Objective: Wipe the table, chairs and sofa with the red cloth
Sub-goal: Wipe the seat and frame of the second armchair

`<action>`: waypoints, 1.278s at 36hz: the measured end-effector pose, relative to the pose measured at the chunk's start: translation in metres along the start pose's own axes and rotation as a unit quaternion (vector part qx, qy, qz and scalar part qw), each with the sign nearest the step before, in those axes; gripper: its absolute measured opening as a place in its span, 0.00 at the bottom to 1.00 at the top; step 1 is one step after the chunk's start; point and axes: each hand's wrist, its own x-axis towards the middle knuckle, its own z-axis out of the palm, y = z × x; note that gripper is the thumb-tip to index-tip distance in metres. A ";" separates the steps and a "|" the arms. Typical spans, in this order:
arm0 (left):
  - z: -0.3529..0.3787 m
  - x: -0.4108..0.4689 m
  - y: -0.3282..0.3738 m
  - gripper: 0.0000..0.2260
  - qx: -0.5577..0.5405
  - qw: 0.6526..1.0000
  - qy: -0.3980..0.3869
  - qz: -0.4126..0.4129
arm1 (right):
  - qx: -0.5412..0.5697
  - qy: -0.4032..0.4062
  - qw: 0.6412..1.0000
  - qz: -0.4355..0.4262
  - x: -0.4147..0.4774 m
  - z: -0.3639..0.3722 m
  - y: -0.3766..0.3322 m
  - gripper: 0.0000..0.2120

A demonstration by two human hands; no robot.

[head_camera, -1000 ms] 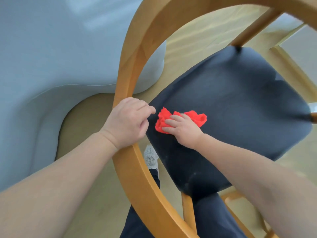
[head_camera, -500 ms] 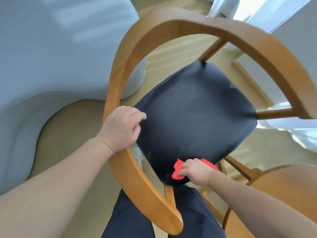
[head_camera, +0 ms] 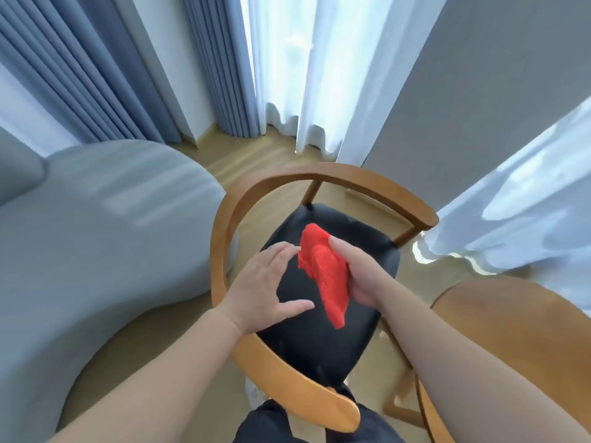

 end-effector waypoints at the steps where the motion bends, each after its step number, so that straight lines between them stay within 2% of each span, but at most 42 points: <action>1: -0.004 0.001 0.007 0.39 -0.008 1.000 -0.006 0.018 | 0.009 -0.004 1.000 -0.009 -0.007 0.006 -0.001 0.21; 4: -0.014 0.002 0.024 0.35 -0.051 0.998 -0.016 0.042 | 0.038 -0.017 0.998 -0.045 -0.028 0.023 -0.001 0.20; 6: -0.017 0.002 0.030 0.27 -0.072 0.996 0.002 0.055 | 0.053 -0.022 0.996 -0.069 -0.041 0.031 0.000 0.19; 10: -0.023 -0.003 0.044 0.15 -0.118 0.991 0.020 0.063 | 0.029 -0.030 0.994 -0.105 -0.062 0.035 0.003 0.23; 15: -0.019 -0.016 0.064 0.14 -0.179 0.984 -0.018 0.006 | -0.124 0.021 0.983 -0.130 -0.085 0.027 0.010 0.30; 21: 0.014 -0.062 0.093 0.17 -0.130 0.987 -0.072 -0.067 | -0.224 0.010 0.969 -0.103 -0.115 -0.002 0.054 0.21; 24: 0.044 -0.090 0.100 0.13 -0.084 0.988 -0.052 -0.119 | -0.252 0.010 0.965 -0.073 -0.127 -0.022 0.094 0.19; 26: 0.065 -0.109 0.101 0.09 -0.091 0.982 -0.030 -0.165 | -0.274 0.015 0.960 -0.050 -0.133 -0.037 0.123 0.17; 29: 0.089 -0.139 0.104 0.07 -0.097 0.968 -0.002 -0.232 | -0.330 0.034 0.943 -0.017 -0.135 -0.055 0.162 0.17; 32: 0.105 -0.163 0.107 0.07 -0.068 0.960 0.007 -0.271 | -0.393 0.032 0.919 0.021 -0.130 -0.066 0.193 0.28; 34: 0.113 -0.177 0.106 0.08 -0.051 0.953 0.018 -0.297 | -0.432 0.027 0.901 0.035 -0.124 -0.069 0.207 0.31; 40: 0.124 -0.209 0.101 0.09 -0.033 0.930 0.045 -0.362 | -0.544 0.021 0.839 0.020 -0.098 -0.068 0.232 0.29; 46: 0.134 -0.229 0.088 0.10 -0.042 0.916 0.048 -0.396 | -0.598 0.014 0.801 0.019 -0.082 -0.062 0.247 0.30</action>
